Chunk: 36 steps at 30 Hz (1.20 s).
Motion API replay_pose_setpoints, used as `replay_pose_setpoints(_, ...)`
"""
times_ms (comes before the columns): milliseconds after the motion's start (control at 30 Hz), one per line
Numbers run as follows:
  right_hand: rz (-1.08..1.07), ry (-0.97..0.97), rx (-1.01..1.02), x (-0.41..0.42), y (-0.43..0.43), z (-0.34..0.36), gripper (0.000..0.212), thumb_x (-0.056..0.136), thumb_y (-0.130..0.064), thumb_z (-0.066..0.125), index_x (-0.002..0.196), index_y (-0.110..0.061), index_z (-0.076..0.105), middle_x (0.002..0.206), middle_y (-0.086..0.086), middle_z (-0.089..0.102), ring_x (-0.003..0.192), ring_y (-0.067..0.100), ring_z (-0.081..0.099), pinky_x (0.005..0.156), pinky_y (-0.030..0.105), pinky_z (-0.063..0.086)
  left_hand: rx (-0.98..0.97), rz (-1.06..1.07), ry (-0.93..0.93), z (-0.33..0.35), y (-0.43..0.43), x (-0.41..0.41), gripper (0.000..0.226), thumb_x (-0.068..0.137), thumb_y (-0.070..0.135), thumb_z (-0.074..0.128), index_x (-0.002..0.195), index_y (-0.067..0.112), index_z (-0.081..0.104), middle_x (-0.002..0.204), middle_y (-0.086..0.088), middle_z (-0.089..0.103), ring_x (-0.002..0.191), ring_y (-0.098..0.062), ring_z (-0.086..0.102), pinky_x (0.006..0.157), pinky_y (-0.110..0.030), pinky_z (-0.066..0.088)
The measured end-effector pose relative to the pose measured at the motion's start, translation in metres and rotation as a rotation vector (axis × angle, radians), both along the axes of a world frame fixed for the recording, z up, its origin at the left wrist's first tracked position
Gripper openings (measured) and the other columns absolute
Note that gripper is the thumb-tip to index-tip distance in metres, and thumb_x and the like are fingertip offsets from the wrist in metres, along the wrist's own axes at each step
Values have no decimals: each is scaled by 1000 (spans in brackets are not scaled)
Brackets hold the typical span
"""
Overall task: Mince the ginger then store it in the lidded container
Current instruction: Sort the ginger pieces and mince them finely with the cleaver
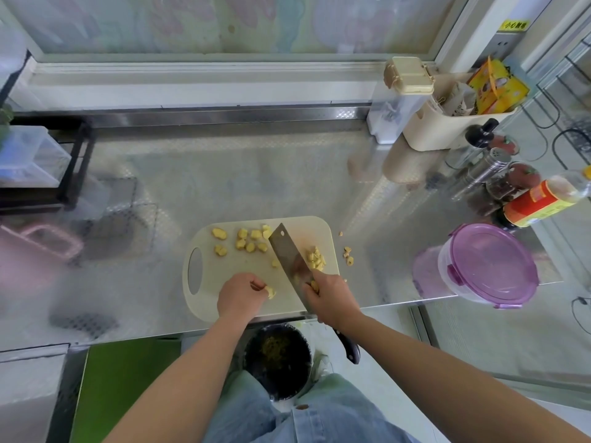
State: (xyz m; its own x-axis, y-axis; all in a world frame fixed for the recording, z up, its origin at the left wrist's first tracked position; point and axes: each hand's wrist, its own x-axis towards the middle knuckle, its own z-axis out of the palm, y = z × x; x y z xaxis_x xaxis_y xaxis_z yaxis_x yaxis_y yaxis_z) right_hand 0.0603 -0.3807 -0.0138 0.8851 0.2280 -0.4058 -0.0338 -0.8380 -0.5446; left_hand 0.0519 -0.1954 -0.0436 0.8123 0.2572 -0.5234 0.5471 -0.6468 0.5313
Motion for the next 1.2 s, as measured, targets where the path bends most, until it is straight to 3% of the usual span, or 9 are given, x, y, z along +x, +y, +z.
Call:
replay_pose_setpoints(67, 50, -5, 8, 0, 0, 0, 25, 97, -29, 42, 81, -10, 47, 72, 13, 61, 58, 30, 62, 55, 39, 54, 32, 29, 1, -1, -1, -3, 7, 83, 29, 69, 88, 25, 66, 89, 8, 65, 86, -16, 59, 70, -28, 47)
replay_pose_setpoints(200, 186, -54, -57, -4, 1, -6, 24, 97, -29, 44, 78, -14, 45, 66, 5, 52, 59, 25, 55, 50, 27, 36, 74, 121, -16, -2, -2, -9, 8, 83, 26, 66, 89, 26, 60, 91, 7, 61, 91, -20, 59, 69, -27, 42)
replay_pose_setpoints(300, 261, -69, -130, -5, 2, -13, 24, 97, -31, 42, 86, -13, 53, 69, 4, 55, 64, 22, 56, 56, 30, 43, 67, 182, -19, -3, -3, -11, 11, 82, 29, 68, 89, 24, 60, 90, 5, 62, 93, -22, 60, 70, -27, 40)
replay_pose_setpoints(500, 310, -110, -175, -3, 8, -14, 23, 96, -27, 40, 84, -12, 52, 68, 4, 52, 61, 23, 52, 55, 30, 40, -18, 332, -10, -4, -7, -13, 11, 80, 29, 71, 87, 20, 73, 89, -1, 72, 88, -25, 64, 70, -28, 44)
replay_pose_setpoints(600, 323, -102, -176, -4, 12, -13, 23, 96, -26, 40, 87, -10, 54, 71, 7, 57, 64, 25, 55, 57, 33, 45, -39, 388, 3, -2, -10, -13, 6, 78, 27, 71, 82, 23, 75, 85, 1, 72, 83, -25, 65, 71, -30, 49)
replay_pose_setpoints(800, 295, -128, -152, 0, 19, -5, 22, 96, -24, 41, 81, -10, 46, 66, 5, 49, 60, 24, 46, 47, 27, 26, -48, 417, 19, -2, -12, -14, 7, 75, 30, 75, 78, 23, 74, 81, 2, 73, 79, -26, 66, 71, -31, 53)
replay_pose_setpoints(933, 321, -125, -155, 2, 24, -4, 23, 96, -25, 40, 84, -10, 51, 68, 6, 52, 63, 25, 52, 51, 28, 34, -53, 429, 19, -2, -12, -14, 7, 75, 28, 75, 75, 22, 73, 79, 0, 72, 78, -28, 66, 67, -29, 49)
replay_pose_setpoints(1200, 360, -81, -199, -1, 25, -5, 18, 95, -23, 38, 83, -13, 46, 69, 5, 49, 63, 23, 50, 52, 27, 31, -33, 417, -2, 0, -14, -12, 9, 78, 28, 75, 80, 19, 76, 82, -2, 73, 80, -28, 65, 63, -28, 43)
